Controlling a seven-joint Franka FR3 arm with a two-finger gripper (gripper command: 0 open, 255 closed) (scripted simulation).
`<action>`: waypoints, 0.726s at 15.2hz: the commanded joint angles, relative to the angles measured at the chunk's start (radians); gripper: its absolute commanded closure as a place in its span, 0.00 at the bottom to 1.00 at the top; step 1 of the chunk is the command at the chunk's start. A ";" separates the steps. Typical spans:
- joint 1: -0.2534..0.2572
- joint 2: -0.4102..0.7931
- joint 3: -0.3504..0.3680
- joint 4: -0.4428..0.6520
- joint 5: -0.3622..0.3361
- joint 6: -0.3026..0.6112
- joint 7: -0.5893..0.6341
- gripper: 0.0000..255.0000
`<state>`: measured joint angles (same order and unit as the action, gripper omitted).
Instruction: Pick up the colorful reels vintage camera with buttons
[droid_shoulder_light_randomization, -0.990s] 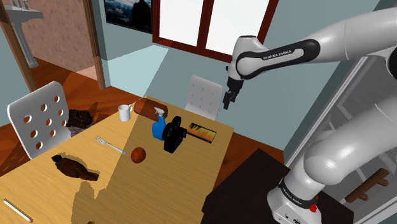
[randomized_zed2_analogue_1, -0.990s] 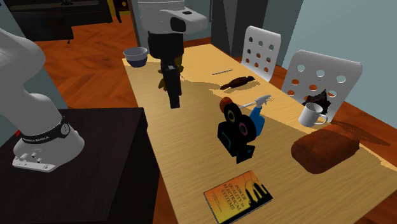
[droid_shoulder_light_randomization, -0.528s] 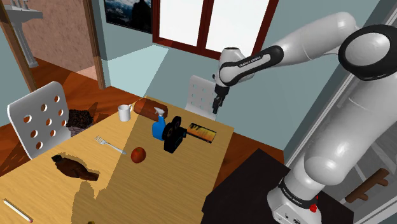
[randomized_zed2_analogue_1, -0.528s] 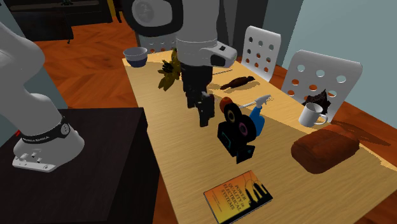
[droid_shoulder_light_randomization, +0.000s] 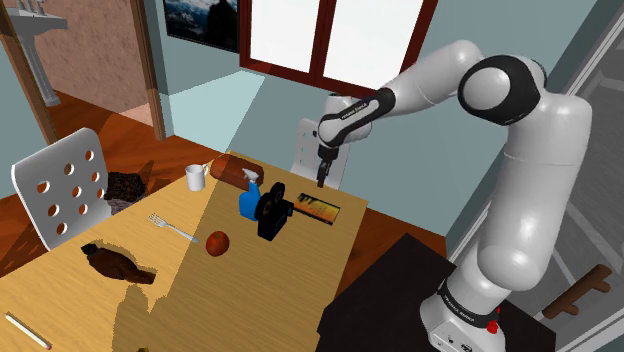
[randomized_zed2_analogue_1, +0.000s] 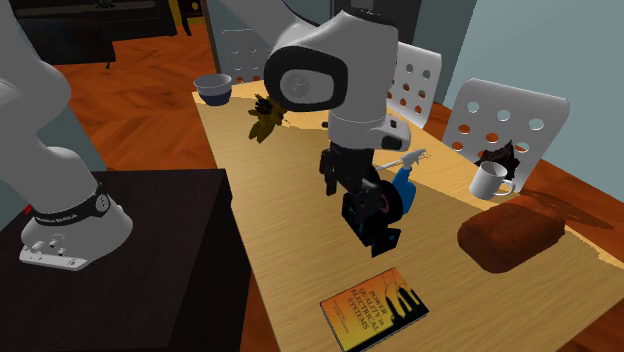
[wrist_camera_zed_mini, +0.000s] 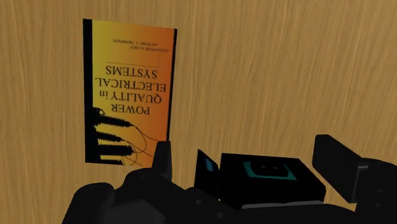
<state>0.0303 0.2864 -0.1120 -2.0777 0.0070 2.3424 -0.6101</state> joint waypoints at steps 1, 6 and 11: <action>-0.006 0.086 0.015 0.067 0.017 0.012 -0.043 0.00; -0.022 0.282 0.055 0.246 0.038 0.012 -0.132 0.00; -0.030 0.482 0.094 0.458 0.038 -0.018 -0.204 0.00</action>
<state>0.0021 0.7207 -0.0263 -1.6704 0.0451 2.3310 -0.7981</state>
